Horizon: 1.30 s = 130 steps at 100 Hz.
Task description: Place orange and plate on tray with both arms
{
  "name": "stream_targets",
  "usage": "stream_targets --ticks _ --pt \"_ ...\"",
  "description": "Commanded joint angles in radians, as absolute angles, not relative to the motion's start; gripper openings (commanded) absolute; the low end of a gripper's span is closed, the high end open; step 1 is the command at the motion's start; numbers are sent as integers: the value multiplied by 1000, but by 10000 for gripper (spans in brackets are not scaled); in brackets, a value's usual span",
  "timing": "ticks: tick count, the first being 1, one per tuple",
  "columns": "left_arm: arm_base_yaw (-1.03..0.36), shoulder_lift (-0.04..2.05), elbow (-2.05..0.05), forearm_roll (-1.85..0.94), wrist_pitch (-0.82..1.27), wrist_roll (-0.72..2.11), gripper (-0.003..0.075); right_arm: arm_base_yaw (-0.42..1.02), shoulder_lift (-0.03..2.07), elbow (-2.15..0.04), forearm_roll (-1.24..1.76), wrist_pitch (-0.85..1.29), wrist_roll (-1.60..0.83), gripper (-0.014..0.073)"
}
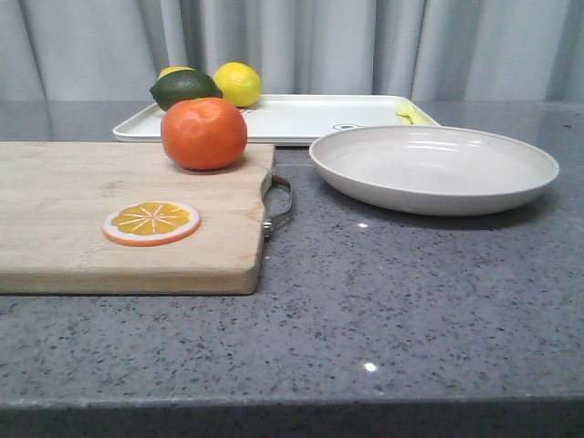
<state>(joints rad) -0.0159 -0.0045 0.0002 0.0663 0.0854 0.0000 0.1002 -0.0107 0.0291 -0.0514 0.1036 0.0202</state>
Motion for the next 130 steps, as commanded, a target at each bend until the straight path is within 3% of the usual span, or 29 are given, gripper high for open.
stream_targets --ticks 1,66,87,101,130 --pt "-14 -38 10 65 0 0 -20 95 -23 6 -61 19 21 -69" --pt "-14 -38 10 65 -11 0 -20 95 -23 6 -61 19 21 -69" --pt "-14 -38 -29 34 -57 0 -20 96 -23 -17 -64 -70 20 -69" --pt "-14 -24 -117 -13 -37 0 -20 96 -18 -126 -63 49 20 -69" --pt "-14 186 -373 -114 188 0 -20 96 182 -482 37 575 20 -69"
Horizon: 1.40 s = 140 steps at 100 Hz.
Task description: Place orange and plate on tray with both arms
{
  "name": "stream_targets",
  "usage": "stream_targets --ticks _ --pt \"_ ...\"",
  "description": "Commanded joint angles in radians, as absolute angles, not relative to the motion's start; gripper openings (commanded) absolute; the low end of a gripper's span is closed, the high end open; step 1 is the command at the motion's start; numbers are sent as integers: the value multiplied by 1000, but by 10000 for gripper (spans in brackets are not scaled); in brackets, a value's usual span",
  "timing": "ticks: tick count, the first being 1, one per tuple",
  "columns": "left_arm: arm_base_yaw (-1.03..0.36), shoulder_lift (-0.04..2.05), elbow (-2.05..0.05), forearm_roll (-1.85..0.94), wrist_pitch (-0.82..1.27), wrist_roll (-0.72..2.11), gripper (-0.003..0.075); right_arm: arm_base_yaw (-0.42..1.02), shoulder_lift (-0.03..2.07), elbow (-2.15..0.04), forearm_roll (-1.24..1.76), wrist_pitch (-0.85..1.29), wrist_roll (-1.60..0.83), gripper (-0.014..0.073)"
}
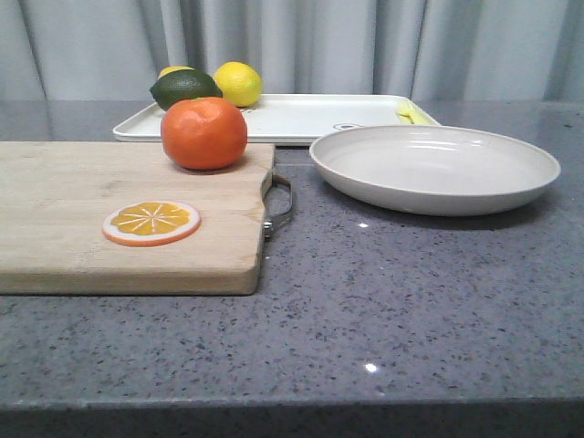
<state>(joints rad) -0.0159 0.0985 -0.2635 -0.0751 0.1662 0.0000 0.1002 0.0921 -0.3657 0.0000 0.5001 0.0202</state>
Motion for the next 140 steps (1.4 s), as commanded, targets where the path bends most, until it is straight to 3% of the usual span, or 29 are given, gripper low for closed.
stream_targets --ticks 1,26,47,84,96,110,118,122,140 --pt "-14 192 -388 -114 195 0 -20 96 189 -498 40 585 20 -69" --pt "-14 390 -646 -123 416 10 -20 96 425 -732 71 847 20 -69" --pt "-14 470 -751 -187 496 10 -20 96 501 -777 116 808 20 -69" --pt "-14 474 -756 -193 581 16 -11 96 501 -777 152 796 14 -42" --pt "-14 474 -756 -194 581 68 132 96 501 -778 152 792 0 132" --pt "-14 474 -756 -194 585 68 469 96 501 -779 152 775 0 429" --pt "-14 474 -756 -194 585 68 622 96 501 -779 152 770 0 528" --pt "-14 474 -756 -194 585 68 650 96 501 -779 152 770 0 549" --pt "-14 474 -756 -277 563 202 639 96 501 -779 152 761 0 550"
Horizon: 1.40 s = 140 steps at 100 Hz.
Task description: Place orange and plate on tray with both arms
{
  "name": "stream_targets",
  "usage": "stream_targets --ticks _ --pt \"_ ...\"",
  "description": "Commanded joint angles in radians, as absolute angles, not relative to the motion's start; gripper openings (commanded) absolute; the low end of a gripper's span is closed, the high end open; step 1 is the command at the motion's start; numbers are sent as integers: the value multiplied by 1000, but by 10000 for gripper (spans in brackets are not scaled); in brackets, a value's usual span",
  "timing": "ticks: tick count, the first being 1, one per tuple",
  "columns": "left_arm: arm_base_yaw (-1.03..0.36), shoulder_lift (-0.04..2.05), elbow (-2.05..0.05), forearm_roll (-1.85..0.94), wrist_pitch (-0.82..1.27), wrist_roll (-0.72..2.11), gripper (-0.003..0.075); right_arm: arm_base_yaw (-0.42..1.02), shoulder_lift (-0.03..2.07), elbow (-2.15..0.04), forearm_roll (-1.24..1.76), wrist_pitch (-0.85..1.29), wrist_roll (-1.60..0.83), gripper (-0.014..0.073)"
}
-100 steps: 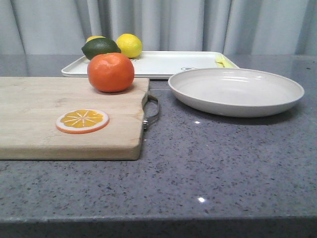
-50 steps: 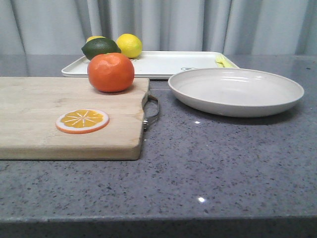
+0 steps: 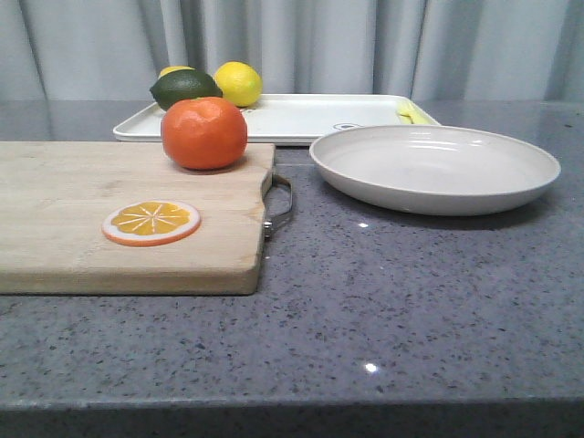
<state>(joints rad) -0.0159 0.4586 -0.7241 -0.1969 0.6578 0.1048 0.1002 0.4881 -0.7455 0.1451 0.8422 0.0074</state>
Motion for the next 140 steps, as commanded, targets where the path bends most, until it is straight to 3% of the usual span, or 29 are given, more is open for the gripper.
stream_targets --ticks 1,18,48,100,140 --pt "-14 476 -756 -298 563 229 639 96 501 -779 152 759 0 550" --pt "-14 541 -756 -576 543 447 638 96 501 -779 152 726 0 550" --pt "-61 831 -829 -952 546 822 638 96 501 -779 152 716 0 550" --pt "-446 1331 -1071 -941 255 872 638 96 501 -779 151 729 0 550" --pt "-494 1514 -1149 -950 200 859 638 96 501 -779 140 746 0 550"
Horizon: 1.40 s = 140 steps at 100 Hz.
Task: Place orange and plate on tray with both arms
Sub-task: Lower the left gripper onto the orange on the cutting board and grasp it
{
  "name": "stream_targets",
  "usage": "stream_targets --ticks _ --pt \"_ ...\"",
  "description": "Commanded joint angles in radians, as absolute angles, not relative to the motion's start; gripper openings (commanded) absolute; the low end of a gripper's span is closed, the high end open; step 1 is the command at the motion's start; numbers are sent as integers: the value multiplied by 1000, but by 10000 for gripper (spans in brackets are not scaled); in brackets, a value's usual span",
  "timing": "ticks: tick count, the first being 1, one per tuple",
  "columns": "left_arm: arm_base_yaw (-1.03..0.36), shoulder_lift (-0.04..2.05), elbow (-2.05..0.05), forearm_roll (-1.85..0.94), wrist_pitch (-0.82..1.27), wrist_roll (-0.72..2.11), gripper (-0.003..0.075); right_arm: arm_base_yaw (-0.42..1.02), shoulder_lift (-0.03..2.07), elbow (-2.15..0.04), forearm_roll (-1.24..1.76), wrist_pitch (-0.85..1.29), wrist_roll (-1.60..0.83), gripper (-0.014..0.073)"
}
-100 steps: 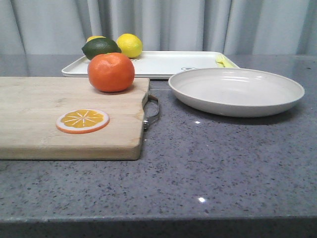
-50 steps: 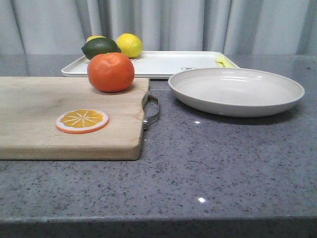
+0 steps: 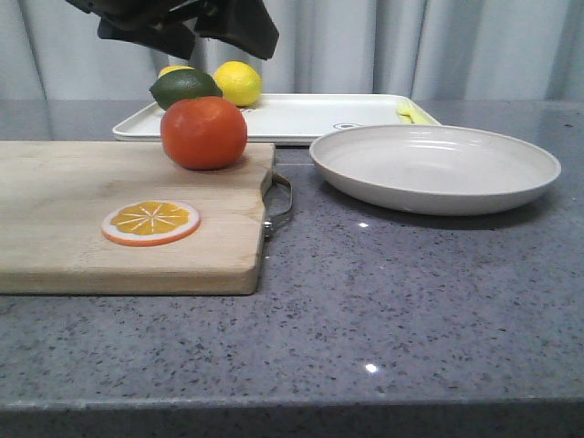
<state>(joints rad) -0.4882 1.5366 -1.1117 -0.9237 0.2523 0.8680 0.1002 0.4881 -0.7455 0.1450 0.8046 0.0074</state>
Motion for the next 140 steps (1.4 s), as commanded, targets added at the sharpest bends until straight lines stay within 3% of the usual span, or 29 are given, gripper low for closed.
stream_targets --ticks 1,126,140 --pt "-494 1513 -1149 -950 200 859 638 96 501 -779 140 746 0 550" --pt "-441 1559 -1086 -870 289 809 636 96 501 -779 108 749 0 550" --pt "-441 1559 -1086 -859 289 809 587 96 501 -779 108 750 0 550"
